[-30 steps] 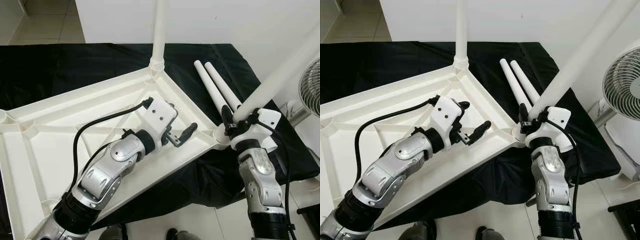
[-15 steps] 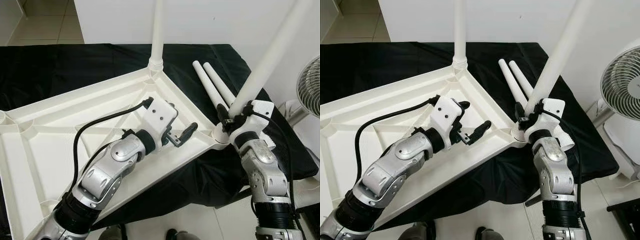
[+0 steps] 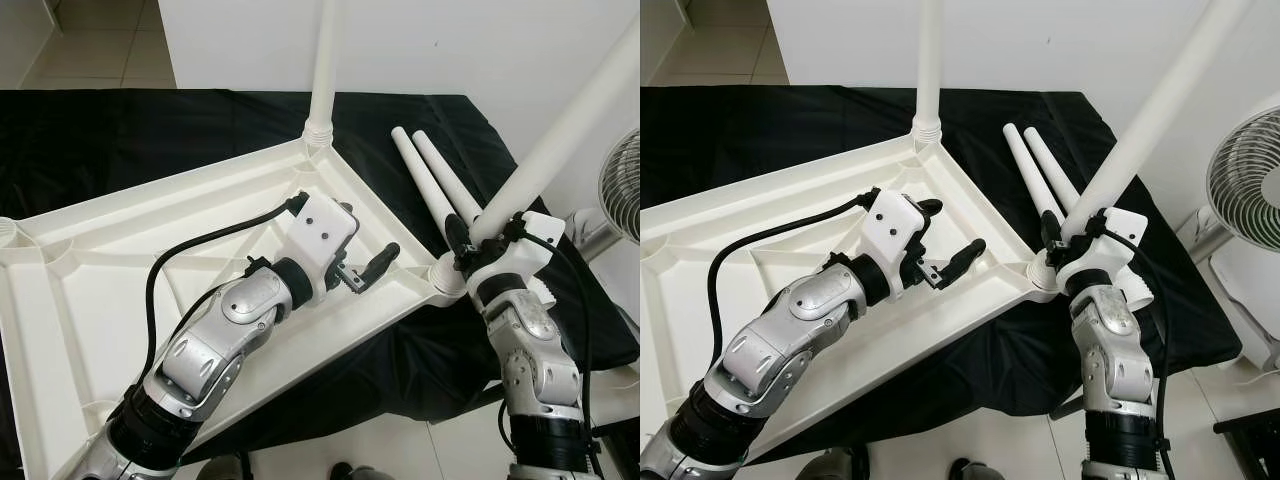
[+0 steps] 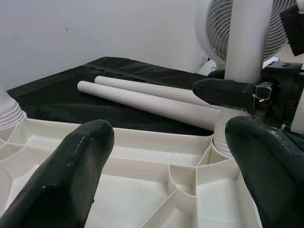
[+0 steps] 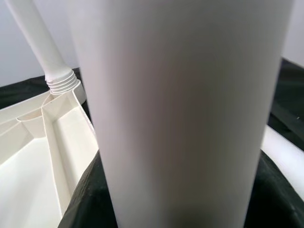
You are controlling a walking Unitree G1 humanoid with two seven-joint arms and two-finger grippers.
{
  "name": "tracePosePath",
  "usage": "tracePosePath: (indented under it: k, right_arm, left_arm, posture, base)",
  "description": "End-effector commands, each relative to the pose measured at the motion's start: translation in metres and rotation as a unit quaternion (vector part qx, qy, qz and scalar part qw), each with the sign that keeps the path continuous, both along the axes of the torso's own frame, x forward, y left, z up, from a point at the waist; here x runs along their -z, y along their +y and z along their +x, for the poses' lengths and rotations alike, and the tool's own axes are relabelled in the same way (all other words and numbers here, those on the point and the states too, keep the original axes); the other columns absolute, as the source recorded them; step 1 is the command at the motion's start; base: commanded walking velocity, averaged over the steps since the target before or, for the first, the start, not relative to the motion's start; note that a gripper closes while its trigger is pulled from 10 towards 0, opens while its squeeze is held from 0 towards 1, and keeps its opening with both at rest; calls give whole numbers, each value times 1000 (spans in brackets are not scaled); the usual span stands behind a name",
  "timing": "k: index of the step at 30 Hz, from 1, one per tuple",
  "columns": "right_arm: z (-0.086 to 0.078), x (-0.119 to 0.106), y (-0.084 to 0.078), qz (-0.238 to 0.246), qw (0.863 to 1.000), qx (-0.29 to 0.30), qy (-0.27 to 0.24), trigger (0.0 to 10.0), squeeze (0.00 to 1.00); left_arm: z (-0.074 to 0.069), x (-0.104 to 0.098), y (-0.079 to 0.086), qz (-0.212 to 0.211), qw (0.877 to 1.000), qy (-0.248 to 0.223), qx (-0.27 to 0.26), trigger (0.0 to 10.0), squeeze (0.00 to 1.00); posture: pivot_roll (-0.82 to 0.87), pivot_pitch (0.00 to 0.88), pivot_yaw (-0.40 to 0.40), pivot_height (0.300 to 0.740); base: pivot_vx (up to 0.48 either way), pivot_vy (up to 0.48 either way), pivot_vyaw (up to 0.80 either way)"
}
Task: Building children table
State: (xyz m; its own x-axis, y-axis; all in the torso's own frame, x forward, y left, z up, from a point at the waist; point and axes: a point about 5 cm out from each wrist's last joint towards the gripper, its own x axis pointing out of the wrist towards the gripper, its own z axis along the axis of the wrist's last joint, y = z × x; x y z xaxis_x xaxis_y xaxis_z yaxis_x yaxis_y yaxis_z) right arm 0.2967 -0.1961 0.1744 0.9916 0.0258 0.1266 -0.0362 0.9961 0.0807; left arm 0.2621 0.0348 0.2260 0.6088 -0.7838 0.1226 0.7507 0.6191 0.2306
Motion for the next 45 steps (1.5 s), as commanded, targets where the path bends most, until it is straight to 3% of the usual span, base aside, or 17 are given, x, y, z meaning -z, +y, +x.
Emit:
tracePosePath:
  k: [1,7,15,19,22,27,31,36,45]
  right_arm:
    - [-7,42,5,-24,996,-9,90,10000,0]
    - [-14,44,10,-52,995,-20,80,10000,0]
    - [-18,48,11,-39,995,-18,85,10000,0]
    - [-24,57,8,0,995,-3,96,10000,0]
    - [-27,64,1,67,992,28,103,10000,0]
    - [-28,66,-4,93,990,47,99,10000,0]
    - [-30,67,-4,85,990,47,97,10000,0]
    - [-30,64,7,23,996,15,90,10000,0]
    - [-30,66,19,-68,992,-26,102,10000,0]
  left_arm:
    - [-6,2,-5,13,999,3,45,10000,0]
    - [-6,1,-4,11,999,3,40,10000,0]
    - [-6,1,-3,11,999,3,39,10000,0]
    - [-6,0,-3,10,999,4,39,10000,0]
    - [-5,0,-3,12,999,3,43,10000,0]
    - [-5,-1,-2,13,999,2,45,10000,0]
    - [-5,-1,-1,14,999,2,46,10000,0]
    - [-5,-2,-1,15,999,2,46,10000,0]
    - [-5,-2,-1,15,999,2,44,10000,0]
  posture:
    - [73,178,-34,740]
    - [75,185,-35,740]
    - [74,192,-34,740]
    - [70,197,-28,740]
    - [68,201,-16,740]
    - [69,202,-11,740]
    - [71,202,-7,740]
    - [71,201,-6,740]
    - [71,201,-6,740]
  base:
    - [0,0,0]
    - [0,0,0]
    - [0,0,0]
    - [0,0,0]
    - [0,0,0]
    - [0,0,0]
    - [0,0,0]
    - [0,0,0]
    - [0,0,0]
